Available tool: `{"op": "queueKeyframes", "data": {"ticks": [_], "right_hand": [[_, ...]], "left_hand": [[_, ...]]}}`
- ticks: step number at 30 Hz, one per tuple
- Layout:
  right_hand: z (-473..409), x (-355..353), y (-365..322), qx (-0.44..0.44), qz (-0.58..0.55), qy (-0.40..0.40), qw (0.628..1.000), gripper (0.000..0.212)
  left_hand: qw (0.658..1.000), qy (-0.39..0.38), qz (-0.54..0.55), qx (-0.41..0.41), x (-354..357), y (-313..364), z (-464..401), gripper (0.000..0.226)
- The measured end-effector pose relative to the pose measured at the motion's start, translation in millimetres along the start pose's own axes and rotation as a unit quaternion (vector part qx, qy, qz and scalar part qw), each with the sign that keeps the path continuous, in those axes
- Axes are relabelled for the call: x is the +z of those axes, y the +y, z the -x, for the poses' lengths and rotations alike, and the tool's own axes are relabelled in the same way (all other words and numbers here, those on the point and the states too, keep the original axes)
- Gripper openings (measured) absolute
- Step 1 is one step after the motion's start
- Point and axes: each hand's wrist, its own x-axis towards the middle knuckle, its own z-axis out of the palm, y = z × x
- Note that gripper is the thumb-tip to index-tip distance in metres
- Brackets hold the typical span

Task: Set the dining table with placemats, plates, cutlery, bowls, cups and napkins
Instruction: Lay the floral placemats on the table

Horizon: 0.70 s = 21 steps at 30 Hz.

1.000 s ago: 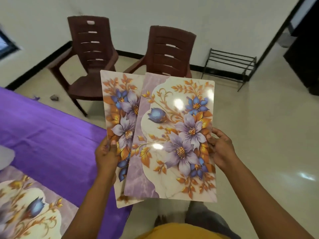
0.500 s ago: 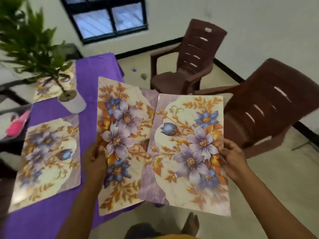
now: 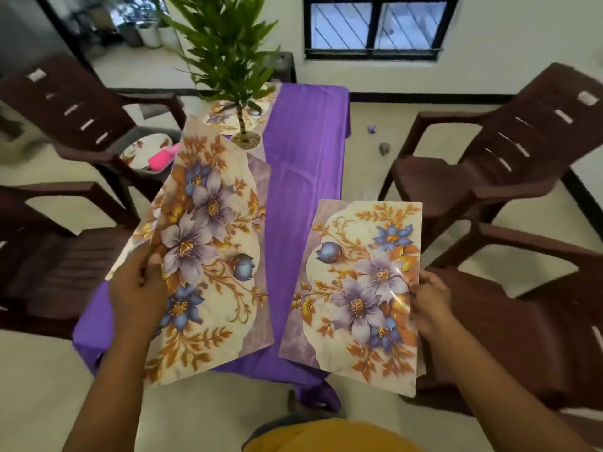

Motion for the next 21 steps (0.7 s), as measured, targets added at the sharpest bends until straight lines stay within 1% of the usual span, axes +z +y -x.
{"op": "queueKeyframes", "data": {"ticks": [3, 7, 12, 15, 17, 19, 21], "right_hand": [[-16.5, 21.6, 3.6, 0.008, 0.009, -0.009, 1.0, 0.026], [-37.4, 50.0, 5.8, 0.002, 0.026, -0.021, 0.999, 0.029], [-49.9, 85.6, 14.5, -0.017, 0.11, -0.015, 0.994, 0.023], [-48.8, 101.3, 15.0, -0.053, 0.201, -0.041, 0.977, 0.034], [-53.6, 107.1, 16.2, -0.073, 0.271, -0.074, 0.957, 0.041], [-59.5, 109.9, 17.3, -0.071, 0.32, -0.123, 0.937, 0.046], [-60.2, 109.0, 13.8, -0.059, 0.347, -0.156, 0.923, 0.045]], "left_hand": [[0.999, 0.021, -0.01, -0.024, -6.1, -5.2, -4.2, 0.035], [0.999, 0.037, -0.023, -0.026, -12.9, -2.1, -8.4, 0.034], [0.997, 0.052, -0.046, -0.04, -29.1, 6.9, -3.3, 0.034], [0.992, 0.087, -0.066, -0.063, -34.8, 14.8, 2.8, 0.033], [0.988, 0.108, -0.088, -0.074, -36.0, 20.5, 9.4, 0.033], [0.983, 0.132, -0.096, -0.09, -36.7, 25.2, 16.3, 0.033], [0.978, 0.15, -0.107, -0.099, -36.6, 31.5, 25.8, 0.033]]}}
